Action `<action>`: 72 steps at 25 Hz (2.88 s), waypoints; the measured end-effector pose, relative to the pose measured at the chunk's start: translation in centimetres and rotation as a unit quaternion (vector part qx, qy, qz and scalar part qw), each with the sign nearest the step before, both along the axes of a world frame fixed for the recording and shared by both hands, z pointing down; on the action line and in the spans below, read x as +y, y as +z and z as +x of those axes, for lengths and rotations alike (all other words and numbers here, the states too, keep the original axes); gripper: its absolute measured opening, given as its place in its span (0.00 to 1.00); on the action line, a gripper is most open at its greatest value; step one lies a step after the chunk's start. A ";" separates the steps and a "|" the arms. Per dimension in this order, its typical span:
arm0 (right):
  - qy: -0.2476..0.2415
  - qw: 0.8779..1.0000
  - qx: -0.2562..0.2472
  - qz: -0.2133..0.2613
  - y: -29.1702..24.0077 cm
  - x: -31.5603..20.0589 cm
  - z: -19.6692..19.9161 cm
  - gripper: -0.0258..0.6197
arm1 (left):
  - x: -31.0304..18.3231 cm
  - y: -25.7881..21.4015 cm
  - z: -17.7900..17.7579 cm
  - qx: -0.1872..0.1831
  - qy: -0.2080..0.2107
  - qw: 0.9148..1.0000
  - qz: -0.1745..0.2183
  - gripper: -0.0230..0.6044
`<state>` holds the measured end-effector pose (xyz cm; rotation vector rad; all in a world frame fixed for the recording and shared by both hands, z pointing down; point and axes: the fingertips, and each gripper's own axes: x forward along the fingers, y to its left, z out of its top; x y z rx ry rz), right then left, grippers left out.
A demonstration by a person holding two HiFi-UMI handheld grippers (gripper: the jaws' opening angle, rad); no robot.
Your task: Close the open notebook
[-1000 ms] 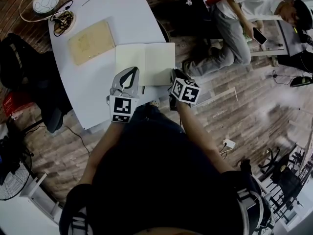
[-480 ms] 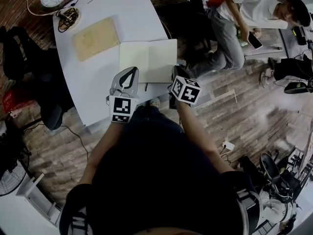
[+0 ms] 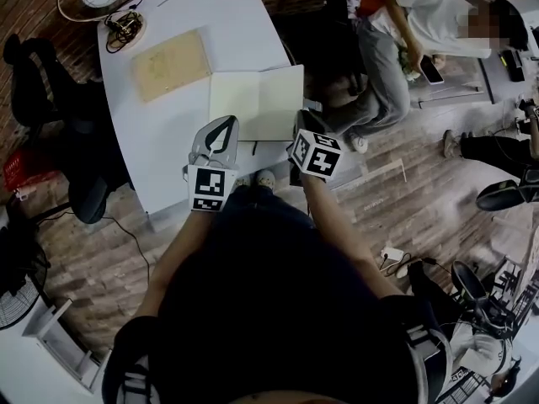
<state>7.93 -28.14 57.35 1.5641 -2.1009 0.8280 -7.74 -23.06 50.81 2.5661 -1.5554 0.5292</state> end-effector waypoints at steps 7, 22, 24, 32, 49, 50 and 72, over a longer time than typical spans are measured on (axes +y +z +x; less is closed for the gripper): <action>-0.009 1.000 0.008 0.011 -0.8 -0.1 -0.8 0.10 | 0.5 -0.4 -0.6 0.002 -0.008 1.000 0.005 0.03; -0.040 0.998 0.020 0.040 -2.7 0.3 -3.6 0.09 | 2.0 -0.9 -2.3 0.001 -0.028 0.999 0.016 0.03; -0.047 0.998 0.022 0.045 -3.0 0.3 -4.0 0.09 | 2.2 -1.0 -2.5 0.001 -0.031 0.999 0.017 0.03; -0.071 0.995 0.027 0.059 -4.0 0.5 -6.2 0.09 | 3.0 -1.3 -3.8 -0.001 -0.043 0.999 0.021 0.03; -0.098 0.992 0.031 0.071 -4.9 0.9 -10.4 0.09 | 4.4 -1.5 -7.0 0.000 -0.074 0.997 0.023 0.03; -0.101 0.992 0.032 0.071 -5.0 0.9 -10.6 0.09 | 4.5 -1.5 -7.2 0.000 -0.077 0.997 0.024 0.03; -0.144 0.987 0.035 0.067 -4.3 1.3 -15.5 0.09 | 6.0 -1.4 -10.9 0.000 -0.123 0.992 0.023 0.03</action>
